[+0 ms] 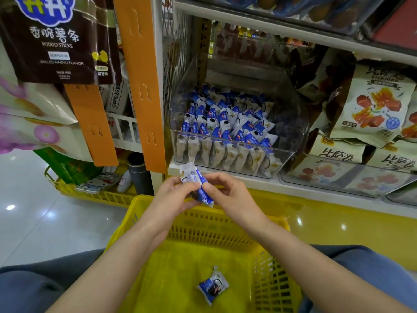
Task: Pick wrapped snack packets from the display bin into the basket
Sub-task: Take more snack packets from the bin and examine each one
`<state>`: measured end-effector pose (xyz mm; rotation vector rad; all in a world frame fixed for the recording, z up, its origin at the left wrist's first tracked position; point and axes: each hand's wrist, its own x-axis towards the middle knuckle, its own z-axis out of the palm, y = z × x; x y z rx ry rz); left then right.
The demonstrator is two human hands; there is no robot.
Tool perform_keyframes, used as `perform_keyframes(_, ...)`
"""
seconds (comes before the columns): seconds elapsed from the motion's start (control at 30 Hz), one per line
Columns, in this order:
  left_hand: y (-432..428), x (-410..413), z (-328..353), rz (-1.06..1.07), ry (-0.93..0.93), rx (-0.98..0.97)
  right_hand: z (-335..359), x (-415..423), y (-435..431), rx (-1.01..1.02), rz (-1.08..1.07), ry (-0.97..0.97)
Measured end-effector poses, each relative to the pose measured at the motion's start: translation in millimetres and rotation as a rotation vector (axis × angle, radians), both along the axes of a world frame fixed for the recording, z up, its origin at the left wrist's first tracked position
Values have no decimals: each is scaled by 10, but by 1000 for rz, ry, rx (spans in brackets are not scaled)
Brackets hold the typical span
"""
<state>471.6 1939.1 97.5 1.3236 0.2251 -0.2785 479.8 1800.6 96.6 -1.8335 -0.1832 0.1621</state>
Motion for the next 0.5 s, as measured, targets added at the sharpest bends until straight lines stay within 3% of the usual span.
perform_keyframes(0.13, 8, -28, -2, -86, -19, 10, -74, -21, 34, -12, 4, 63)
perform_keyframes(0.3, -42, -51, -25, -52, 3, 143, -133, -19, 51, -172, -3, -47)
perform_keyframes(0.5, -20, -49, -15, -22, -15, 220, -129, -18, 58, -183, -24, -78)
